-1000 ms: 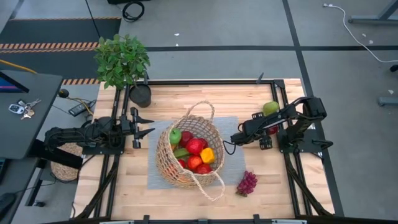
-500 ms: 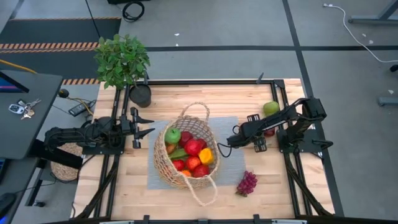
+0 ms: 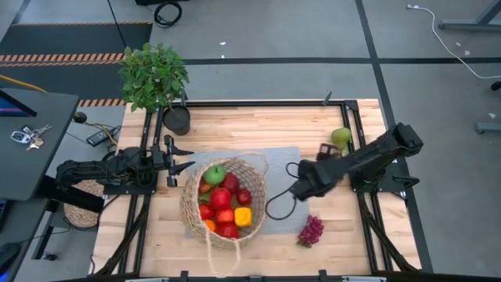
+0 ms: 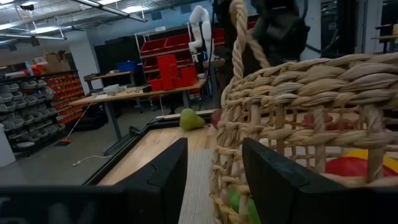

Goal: Build produce basket
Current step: Put the red apple into the brown basket

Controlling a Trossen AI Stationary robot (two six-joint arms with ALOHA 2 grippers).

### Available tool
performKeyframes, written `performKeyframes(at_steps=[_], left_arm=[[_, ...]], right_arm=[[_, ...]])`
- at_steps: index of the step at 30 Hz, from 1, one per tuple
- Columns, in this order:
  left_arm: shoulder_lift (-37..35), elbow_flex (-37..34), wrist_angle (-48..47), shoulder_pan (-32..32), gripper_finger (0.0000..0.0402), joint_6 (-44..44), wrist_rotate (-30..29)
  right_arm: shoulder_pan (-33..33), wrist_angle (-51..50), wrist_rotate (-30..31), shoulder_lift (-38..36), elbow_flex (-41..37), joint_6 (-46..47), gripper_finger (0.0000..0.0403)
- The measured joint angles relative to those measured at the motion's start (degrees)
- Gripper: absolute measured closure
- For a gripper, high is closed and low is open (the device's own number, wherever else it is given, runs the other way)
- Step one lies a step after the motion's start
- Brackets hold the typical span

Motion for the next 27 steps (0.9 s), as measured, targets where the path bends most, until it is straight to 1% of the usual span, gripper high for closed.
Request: performKeyframes(at_steps=[3, 4, 5, 7, 10, 11, 13, 15, 21, 24, 27], left_arm=[[0.0, 0.0, 0.0, 0.0, 0.0241, 0.0, 0.0], [0.0, 0.0, 0.0, 0.0, 0.0241, 0.0, 0.0], [0.0, 0.0, 0.0, 0.0, 0.0241, 0.0, 0.0], [0.0, 0.0, 0.0, 0.0, 0.0241, 0.0, 0.0], [0.0, 0.0, 0.0, 0.0, 0.0241, 0.0, 0.0], [0.0, 0.0, 0.0, 0.0, 0.0241, 0.0, 0.0], [0.0, 0.0, 0.0, 0.0, 0.0241, 0.0, 0.0], [0.0, 0.0, 0.0, 0.0, 0.0241, 0.0, 0.0], [0.0, 0.0, 0.0, 0.0, 0.0241, 0.0, 0.0], [0.0, 0.0, 0.0, 0.0, 0.0241, 0.0, 0.0], [0.0, 0.0, 0.0, 0.0, 0.0241, 0.0, 0.0]], right_arm=[[4.0, 1.1, 0.8, -5.2, -2.8, 7.9, 0.0203], [5.5, 2.2, 2.0, -7.4, -3.7, 11.0, 0.0203], [7.0, 3.8, 4.5, -9.6, -4.6, 14.5, 0.0204], [10.0, 8.1, 11.4, -13.9, -7.1, 20.1, 0.0206], [12.9, 15.2, 21.6, -19.2, -10.8, 26.3, 0.0207], [13.5, 17.2, 23.6, -20.5, -12.0, 27.6, 0.0206], [13.9, 20.1, 24.2, -22.4, -14.3, 28.8, 0.0206], [14.0, 20.2, 23.7, -23.7, -16.5, 31.7, 0.0206], [14.2, 19.5, 26.1, -25.5, -25.4, 42.7, 0.0203], [13.8, 19.3, 24.5, -26.0, -29.1, 47.6, 0.02], [13.8, 19.3, 21.7, -25.8, -31.4, 48.8, 0.0193]])
